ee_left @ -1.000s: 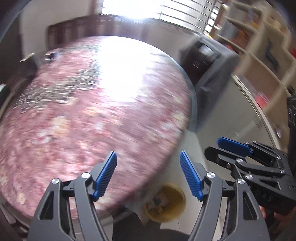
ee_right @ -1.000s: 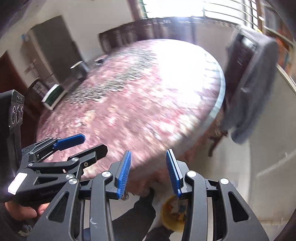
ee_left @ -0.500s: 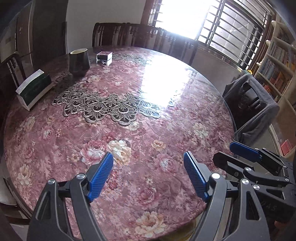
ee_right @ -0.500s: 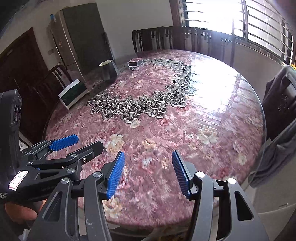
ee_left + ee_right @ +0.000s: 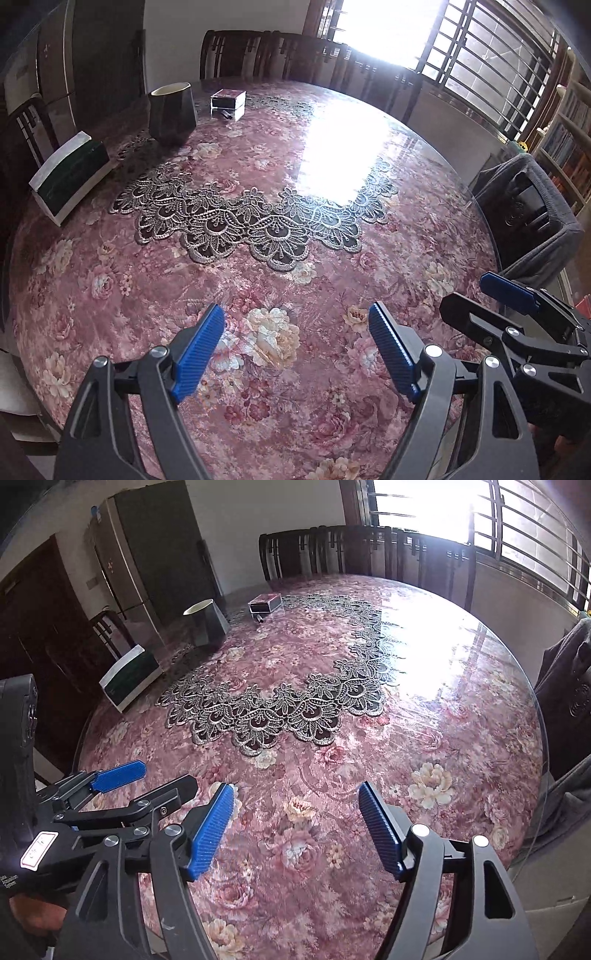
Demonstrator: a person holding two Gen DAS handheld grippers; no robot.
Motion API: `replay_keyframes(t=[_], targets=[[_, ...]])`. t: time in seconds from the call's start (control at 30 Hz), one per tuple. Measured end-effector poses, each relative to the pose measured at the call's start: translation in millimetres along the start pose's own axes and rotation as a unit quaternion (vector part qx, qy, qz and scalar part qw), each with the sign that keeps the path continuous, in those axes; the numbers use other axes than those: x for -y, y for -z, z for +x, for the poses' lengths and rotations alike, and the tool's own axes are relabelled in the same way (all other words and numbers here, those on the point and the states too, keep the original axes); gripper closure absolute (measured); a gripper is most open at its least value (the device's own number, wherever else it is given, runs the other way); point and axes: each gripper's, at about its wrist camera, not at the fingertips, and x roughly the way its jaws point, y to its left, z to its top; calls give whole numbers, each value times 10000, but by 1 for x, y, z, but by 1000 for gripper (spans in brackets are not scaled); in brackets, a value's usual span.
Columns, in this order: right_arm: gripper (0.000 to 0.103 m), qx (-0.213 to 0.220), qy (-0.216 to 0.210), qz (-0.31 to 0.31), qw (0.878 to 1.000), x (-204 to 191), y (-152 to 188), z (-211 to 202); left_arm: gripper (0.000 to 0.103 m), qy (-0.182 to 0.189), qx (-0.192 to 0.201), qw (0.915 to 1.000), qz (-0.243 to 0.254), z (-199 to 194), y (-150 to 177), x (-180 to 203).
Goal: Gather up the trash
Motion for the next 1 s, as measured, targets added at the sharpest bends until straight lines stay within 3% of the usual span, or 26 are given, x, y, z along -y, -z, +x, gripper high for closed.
replay_keyframes(t=[0.23,0.53,1.0], targets=[[26,-48,60,50,10000,4,-5,8,21,-72,-74,9999,70,11,-7,-1],[25,-56,68,56,9999,6,-6,9,4,-540,-2,9984,141,11,-10,0],[25,-33,87,57,9999,9,-6,5,4,-904,456,9940,402,-2,-10,10]])
